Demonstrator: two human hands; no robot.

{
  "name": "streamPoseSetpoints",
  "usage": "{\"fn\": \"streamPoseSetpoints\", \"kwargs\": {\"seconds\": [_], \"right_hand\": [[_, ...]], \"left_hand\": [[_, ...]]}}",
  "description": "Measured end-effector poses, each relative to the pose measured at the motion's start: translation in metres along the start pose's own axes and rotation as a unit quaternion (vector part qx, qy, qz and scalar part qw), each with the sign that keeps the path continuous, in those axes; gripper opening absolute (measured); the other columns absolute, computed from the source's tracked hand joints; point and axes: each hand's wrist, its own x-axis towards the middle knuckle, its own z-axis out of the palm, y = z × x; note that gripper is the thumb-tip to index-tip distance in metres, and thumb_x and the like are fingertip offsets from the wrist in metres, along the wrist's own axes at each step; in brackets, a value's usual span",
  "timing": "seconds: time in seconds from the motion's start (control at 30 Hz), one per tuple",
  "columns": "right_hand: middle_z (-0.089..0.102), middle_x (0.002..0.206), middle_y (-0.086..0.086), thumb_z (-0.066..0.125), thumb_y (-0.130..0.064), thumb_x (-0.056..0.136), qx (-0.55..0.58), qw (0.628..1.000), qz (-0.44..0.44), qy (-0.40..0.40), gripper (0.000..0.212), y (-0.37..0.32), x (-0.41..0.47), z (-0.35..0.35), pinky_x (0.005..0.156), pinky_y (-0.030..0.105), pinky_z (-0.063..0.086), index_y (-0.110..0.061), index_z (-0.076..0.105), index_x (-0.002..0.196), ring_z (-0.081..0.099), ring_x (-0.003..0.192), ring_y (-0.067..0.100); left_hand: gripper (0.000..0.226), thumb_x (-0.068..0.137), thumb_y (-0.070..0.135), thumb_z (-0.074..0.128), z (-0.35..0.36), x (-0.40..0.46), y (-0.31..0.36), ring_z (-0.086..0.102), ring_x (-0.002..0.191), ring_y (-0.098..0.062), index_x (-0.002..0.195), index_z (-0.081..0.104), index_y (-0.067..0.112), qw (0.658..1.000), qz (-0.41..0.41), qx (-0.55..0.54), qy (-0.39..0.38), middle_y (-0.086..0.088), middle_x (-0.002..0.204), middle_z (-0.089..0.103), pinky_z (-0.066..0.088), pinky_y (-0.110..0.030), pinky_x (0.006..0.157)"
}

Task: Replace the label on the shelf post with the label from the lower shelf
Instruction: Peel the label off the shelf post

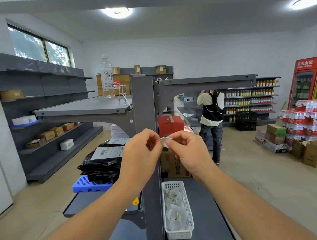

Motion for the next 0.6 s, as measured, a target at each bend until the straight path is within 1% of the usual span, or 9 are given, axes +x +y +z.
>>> {"fn": "streamPoseSetpoints", "kwargs": {"seconds": [0.03,0.1,0.17,0.23,0.33,0.4,0.47,0.53,0.6], "right_hand": [[0.067,0.059,-0.008,0.077,-0.014,0.092,-0.015,1.0,-0.011,0.012,0.007,0.001,0.0,0.0,0.055,0.017,0.046,-0.014,0.078,0.084,0.054,0.052,0.003],[0.074,0.067,-0.001,0.078,-0.016,0.092,-0.009,0.999,-0.007,0.037,0.01,0.003,0.0,0.0,0.059,0.022,0.05,-0.017,0.08,0.082,0.062,0.059,0.006],[0.078,0.075,0.003,0.077,-0.014,0.092,0.023,0.999,0.016,0.045,0.009,0.005,0.001,-0.003,0.062,0.025,0.054,-0.014,0.081,0.085,0.068,0.066,0.008],[0.078,0.077,0.003,0.076,-0.009,0.093,0.049,0.998,0.037,0.027,0.007,0.005,0.002,-0.007,0.063,0.025,0.055,-0.009,0.082,0.089,0.069,0.068,0.009],[0.078,0.081,0.008,0.073,-0.002,0.093,0.1,0.992,0.069,-0.016,0.01,0.004,0.0,-0.01,0.063,0.024,0.056,-0.004,0.082,0.089,0.069,0.071,0.012],[0.077,0.084,0.01,0.07,-0.002,0.094,0.126,0.987,0.088,-0.039,0.015,0.003,-0.001,-0.012,0.066,0.024,0.057,-0.005,0.084,0.088,0.069,0.074,0.012],[0.075,0.088,0.013,0.068,-0.006,0.097,0.154,0.98,0.113,-0.062,0.017,0.002,-0.001,-0.015,0.071,0.025,0.059,-0.003,0.083,0.091,0.069,0.078,0.014],[0.073,0.092,0.015,0.069,-0.008,0.098,0.159,0.975,0.127,-0.087,0.015,0.002,-0.001,-0.02,0.077,0.026,0.061,-0.001,0.082,0.094,0.069,0.081,0.016],[0.071,0.096,0.017,0.072,-0.005,0.095,0.154,0.975,0.13,-0.096,0.006,0.003,-0.001,-0.022,0.084,0.03,0.061,-0.003,0.078,0.095,0.068,0.085,0.021]], "left_hand": [[0.006,0.092,0.028,0.072,0.002,0.0,0.0,0.066,0.076,-0.009,0.088,0.07,0.024,1.0,0.005,0.003,-0.002,0.01,0.076,0.069,0.058,-0.034,0.07],[0.003,0.093,0.025,0.072,0.005,0.0,0.0,0.066,0.081,-0.004,0.091,0.074,0.026,1.0,0.021,-0.001,-0.019,0.013,0.083,0.07,0.057,-0.024,0.072],[0.011,0.093,0.02,0.072,0.006,-0.002,-0.002,0.065,0.091,0.001,0.098,0.079,0.027,0.998,0.052,0.003,-0.045,0.015,0.093,0.071,0.052,-0.011,0.077],[0.015,0.092,0.016,0.072,0.006,-0.003,-0.003,0.064,0.095,0.003,0.101,0.079,0.026,0.996,0.068,0.009,-0.053,0.016,0.095,0.07,0.05,-0.006,0.08],[0.015,0.091,0.012,0.075,0.007,-0.002,-0.004,0.065,0.087,-0.003,0.096,0.074,0.026,0.998,0.046,-0.008,-0.049,0.013,0.086,0.07,0.052,-0.01,0.075],[0.018,0.09,0.011,0.076,0.007,-0.002,-0.003,0.065,0.085,-0.005,0.1,0.071,0.025,0.998,0.033,-0.021,-0.051,0.012,0.083,0.07,0.053,-0.012,0.074],[0.019,0.09,0.012,0.076,0.008,-0.001,-0.004,0.064,0.085,-0.004,0.104,0.075,0.025,0.997,0.066,0.008,-0.048,0.013,0.085,0.07,0.052,-0.011,0.076],[0.014,0.09,0.015,0.075,0.008,-0.002,-0.005,0.065,0.081,-0.004,0.1,0.078,0.024,0.995,0.086,0.024,-0.048,0.013,0.085,0.071,0.053,-0.015,0.074],[0.007,0.091,0.017,0.074,0.01,-0.004,-0.005,0.065,0.076,-0.006,0.092,0.078,0.022,0.996,0.078,0.02,-0.051,0.011,0.079,0.071,0.055,-0.022,0.069]]}}
